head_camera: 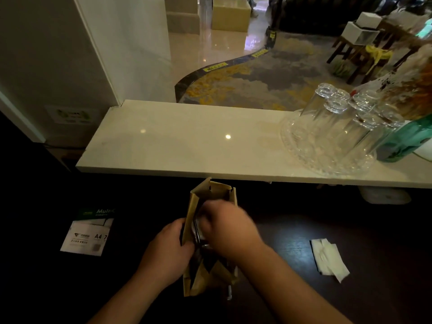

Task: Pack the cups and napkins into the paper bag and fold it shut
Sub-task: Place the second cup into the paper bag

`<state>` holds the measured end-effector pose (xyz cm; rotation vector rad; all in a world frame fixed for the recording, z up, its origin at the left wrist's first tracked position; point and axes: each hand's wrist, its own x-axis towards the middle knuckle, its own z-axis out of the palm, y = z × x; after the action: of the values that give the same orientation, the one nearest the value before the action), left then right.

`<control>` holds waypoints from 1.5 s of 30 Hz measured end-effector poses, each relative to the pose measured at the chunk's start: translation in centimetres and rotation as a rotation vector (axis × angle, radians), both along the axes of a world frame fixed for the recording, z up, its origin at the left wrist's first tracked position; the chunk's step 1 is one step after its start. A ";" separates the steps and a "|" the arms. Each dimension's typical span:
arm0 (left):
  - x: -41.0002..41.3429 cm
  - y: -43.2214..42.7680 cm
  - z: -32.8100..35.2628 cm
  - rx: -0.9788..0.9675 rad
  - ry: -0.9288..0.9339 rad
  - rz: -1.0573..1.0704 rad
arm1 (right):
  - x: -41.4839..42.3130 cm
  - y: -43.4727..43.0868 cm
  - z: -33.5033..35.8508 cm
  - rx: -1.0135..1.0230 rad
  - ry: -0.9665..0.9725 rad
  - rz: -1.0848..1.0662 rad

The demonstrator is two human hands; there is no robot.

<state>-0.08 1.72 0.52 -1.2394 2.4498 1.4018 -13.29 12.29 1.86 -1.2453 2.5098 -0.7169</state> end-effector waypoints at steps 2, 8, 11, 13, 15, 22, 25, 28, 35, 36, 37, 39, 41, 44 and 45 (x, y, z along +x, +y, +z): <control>0.1 0.0 -0.3 -0.023 -0.004 -0.002 | -1.8 3.8 -0.4 -0.280 0.058 -0.286; 0.3 -0.4 -0.9 -0.050 -0.050 -0.033 | -1.1 9.4 -10.9 0.447 -0.415 -0.438; 0.2 -0.3 -0.9 -0.052 -0.065 -0.050 | 1.5 8.6 -14.8 0.584 -0.443 -0.345; 0.0 -0.1 -0.9 -0.072 -0.085 -0.051 | 2.3 7.9 -16.1 0.602 -0.352 -0.327; -0.1 0.1 -0.8 -0.092 -0.096 -0.048 | 2.5 7.6 -16.6 0.586 -0.304 -0.321; 0.1 0.3 0.3 -0.083 -0.055 -0.035 | -3.0 9.9 -11.1 0.326 -0.403 -0.537; 0.0 0.1 0.6 -0.050 -0.031 -0.021 | -5.5 11.2 -5.1 0.090 -0.355 -0.535; -0.1 0.0 0.6 -0.028 -0.018 -0.022 | -6.3 11.9 1.5 -0.042 -0.413 -0.420; -0.3 0.0 0.9 -0.050 -0.020 -0.033 | -2.0 6.5 7.5 0.179 -0.585 0.067; -0.3 0.0 0.9 -0.047 -0.015 -0.032 | -1.4 5.0 6.1 0.261 -0.482 0.093; -0.3 0.1 0.8 -0.043 -0.010 -0.032 | -0.8 3.4 4.3 0.323 -0.374 0.115; -0.4 0.2 0.9 -0.045 -0.014 -0.037 | 0.4 0.6 0.7 0.419 -0.241 0.146; -0.4 0.3 0.9 -0.049 -0.022 -0.053 | 1.3 -1.3 -2.2 0.528 -0.190 0.214; -0.4 0.5 0.9 -0.053 -0.042 -0.061 | 1.7 -2.1 -4.0 0.665 -0.156 0.358; -0.4 0.6 0.9 -0.059 -0.054 -0.058 | 1.6 -2.2 -4.1 0.681 -0.156 0.367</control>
<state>-0.53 2.30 1.46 -1.1900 2.4867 1.2742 -11.69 10.06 -2.24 -1.2558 2.0326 0.1240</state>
